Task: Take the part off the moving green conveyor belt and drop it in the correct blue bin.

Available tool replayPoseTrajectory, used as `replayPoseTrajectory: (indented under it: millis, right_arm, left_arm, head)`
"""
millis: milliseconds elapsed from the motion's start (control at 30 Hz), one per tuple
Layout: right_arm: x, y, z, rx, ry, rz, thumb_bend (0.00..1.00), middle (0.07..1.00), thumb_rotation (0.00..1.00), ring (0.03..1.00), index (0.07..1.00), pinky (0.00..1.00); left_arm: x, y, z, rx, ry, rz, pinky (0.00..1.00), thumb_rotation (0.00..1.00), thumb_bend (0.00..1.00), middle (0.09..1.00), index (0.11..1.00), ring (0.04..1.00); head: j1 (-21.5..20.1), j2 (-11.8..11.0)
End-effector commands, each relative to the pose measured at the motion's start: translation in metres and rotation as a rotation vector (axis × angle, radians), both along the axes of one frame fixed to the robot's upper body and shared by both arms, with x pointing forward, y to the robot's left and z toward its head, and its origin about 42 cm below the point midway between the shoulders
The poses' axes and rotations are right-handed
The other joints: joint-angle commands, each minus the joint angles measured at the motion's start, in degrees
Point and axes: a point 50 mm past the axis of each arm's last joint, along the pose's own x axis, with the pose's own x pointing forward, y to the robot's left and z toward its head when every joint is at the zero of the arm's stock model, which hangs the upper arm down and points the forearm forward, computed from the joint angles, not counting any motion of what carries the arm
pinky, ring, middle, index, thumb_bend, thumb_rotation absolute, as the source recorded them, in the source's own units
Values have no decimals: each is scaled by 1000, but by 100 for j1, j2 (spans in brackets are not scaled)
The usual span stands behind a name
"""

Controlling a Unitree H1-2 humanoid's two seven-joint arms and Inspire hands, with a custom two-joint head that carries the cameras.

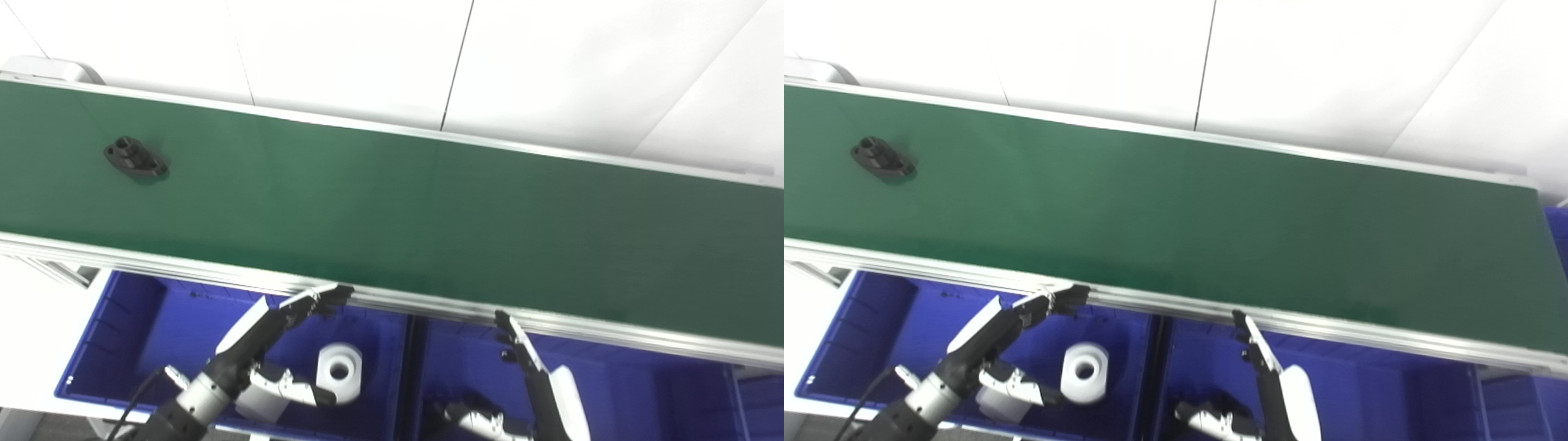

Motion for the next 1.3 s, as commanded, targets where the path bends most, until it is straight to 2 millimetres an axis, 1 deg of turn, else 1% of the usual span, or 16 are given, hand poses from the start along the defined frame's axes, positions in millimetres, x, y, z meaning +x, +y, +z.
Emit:
replayPoseTrajectory:
  millis: [0,100,233,367,533,667,700,733,833,867,900,933,967,1000,1100,1267]
  right_arm:
    - [2,3,14,3,-27,-20,867,907,462,848,936,758]
    - [3,3,18,-4,-30,-34,870,897,462,831,926,738]
    - [1,1,17,2,-42,-39,867,890,452,823,922,732]
    - [0,-1,17,9,-45,-38,870,894,447,830,927,741]
    - [1,-2,17,5,-47,-36,876,883,445,818,917,730]
    - [-1,-4,13,15,-43,-31,875,884,441,823,916,735]
    - [-2,-5,12,14,-43,-31,876,882,441,823,915,733]
    - [-3,-5,11,10,-44,-29,876,881,441,822,914,732]
    - [-5,-6,9,2,-41,-24,874,880,449,824,914,737]
    - [-6,-6,8,-2,-40,-26,874,879,449,823,914,737]
    - [-8,-6,6,-2,-41,-29,877,876,451,820,913,734]
    - [-9,-6,4,-2,-40,-30,878,872,448,817,910,736]
    - [-10,-5,2,0,-42,-29,878,868,451,815,909,737]
    - [-11,-6,0,1,-44,-28,876,865,444,812,910,736]
    - [-15,-8,-6,2,-45,-27,877,866,438,813,909,739]
    - [-18,-12,-14,-16,-51,-19,877,863,450,808,906,733]
  left_arm:
    - [7,2,12,-14,-67,-10,793,306,929,863,840,839]
    - [9,4,14,-3,-79,-4,762,323,948,841,827,816]
    - [9,3,14,3,-83,-14,765,301,936,844,829,818]
    - [9,0,15,-6,-83,-18,768,297,933,846,829,820]
    - [9,-2,14,-11,-83,-17,759,273,923,848,829,817]
    - [6,-5,12,6,-85,-6,742,301,939,843,825,808]
    - [6,-6,11,9,-84,-6,744,308,940,843,825,809]
    - [5,-6,11,4,-77,-10,749,310,939,844,826,811]
    - [1,-6,8,-9,-55,-19,788,291,926,863,840,841]
    - [0,-6,7,-4,-51,-20,789,293,926,864,841,842]
    - [-1,-6,6,4,-49,-22,790,295,926,865,841,845]
    - [-2,-6,5,9,-44,-23,794,303,928,867,842,848]
    - [-3,-6,4,11,-41,-24,802,302,927,868,842,854]
    - [-4,-7,3,14,-37,-24,803,294,925,867,841,854]
    - [-5,-10,0,28,-35,-33,791,280,918,864,839,846]
    - [-6,-15,-3,45,-37,-53,777,255,913,866,842,840]
  head:
    - [-21,36]
    - [12,57]
    - [245,82]
    - [285,113]
    - [466,60]
    - [741,-129]
    - [741,-129]
    - [734,-229]
    - [672,-345]
    - [622,-465]
    - [622,-465]
    - [632,-621]
    - [632,-621]
    - [695,-790]
    - [806,-1001]
    - [873,-1167]
